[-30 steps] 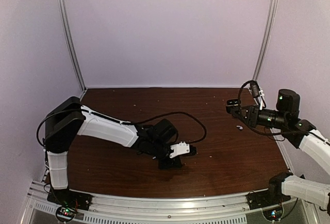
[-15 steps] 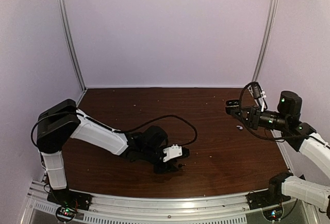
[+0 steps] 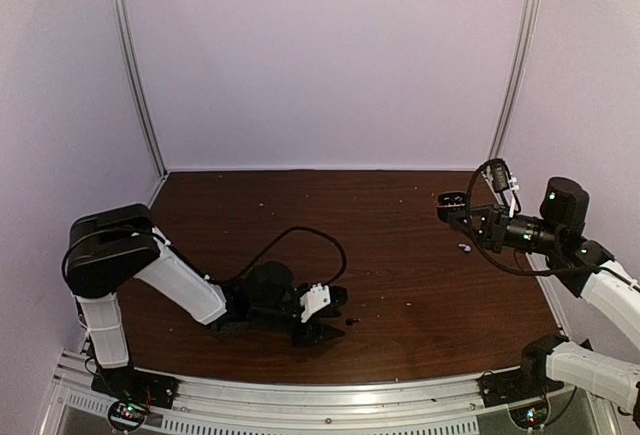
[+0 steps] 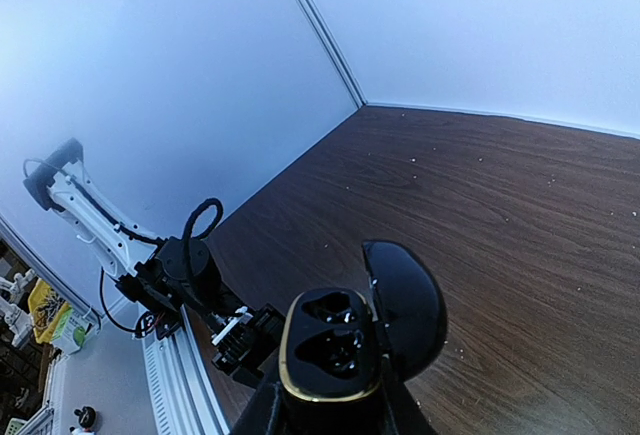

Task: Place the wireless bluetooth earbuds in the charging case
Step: Pick up the charging case from the center of the board.

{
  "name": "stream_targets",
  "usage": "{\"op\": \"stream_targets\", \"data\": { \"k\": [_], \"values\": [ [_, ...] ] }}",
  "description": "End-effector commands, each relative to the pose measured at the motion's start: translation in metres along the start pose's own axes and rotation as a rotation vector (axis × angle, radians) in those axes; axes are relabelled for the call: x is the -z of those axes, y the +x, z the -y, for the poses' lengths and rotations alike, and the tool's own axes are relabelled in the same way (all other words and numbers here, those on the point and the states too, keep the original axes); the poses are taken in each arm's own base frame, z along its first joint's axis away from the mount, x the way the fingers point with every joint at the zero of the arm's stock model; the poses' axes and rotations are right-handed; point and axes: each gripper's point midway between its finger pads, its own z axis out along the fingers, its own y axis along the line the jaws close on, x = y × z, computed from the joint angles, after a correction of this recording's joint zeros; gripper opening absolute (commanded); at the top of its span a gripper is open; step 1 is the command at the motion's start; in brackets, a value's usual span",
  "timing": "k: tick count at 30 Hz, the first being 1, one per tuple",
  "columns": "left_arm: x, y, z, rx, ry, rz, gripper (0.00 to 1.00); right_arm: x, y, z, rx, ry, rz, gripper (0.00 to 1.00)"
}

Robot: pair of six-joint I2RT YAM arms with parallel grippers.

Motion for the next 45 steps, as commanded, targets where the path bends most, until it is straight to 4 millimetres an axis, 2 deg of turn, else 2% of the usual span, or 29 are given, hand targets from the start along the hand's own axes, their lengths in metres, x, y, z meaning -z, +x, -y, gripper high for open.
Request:
{"op": "stream_targets", "data": {
  "k": [1, 18, 29, 45],
  "values": [
    [-0.004, -0.02, -0.001, 0.019, 0.012, 0.146, 0.46, 0.001, -0.006, -0.009, 0.025, -0.029, 0.02, 0.0],
    [-0.018, 0.006, -0.011, 0.09, -0.038, 0.096, 0.38, 0.001, -0.01, -0.01, 0.035, -0.03, 0.025, 0.0],
    [-0.03, 0.012, -0.019, 0.074, -0.057, 0.058, 0.33, 0.0, -0.008, -0.008, 0.033, -0.024, 0.02, 0.0],
    [-0.035, 0.02, -0.023, 0.026, -0.073, -0.01, 0.21, -0.001, -0.007, -0.006, 0.03, -0.018, 0.016, 0.0]
  ]
}}
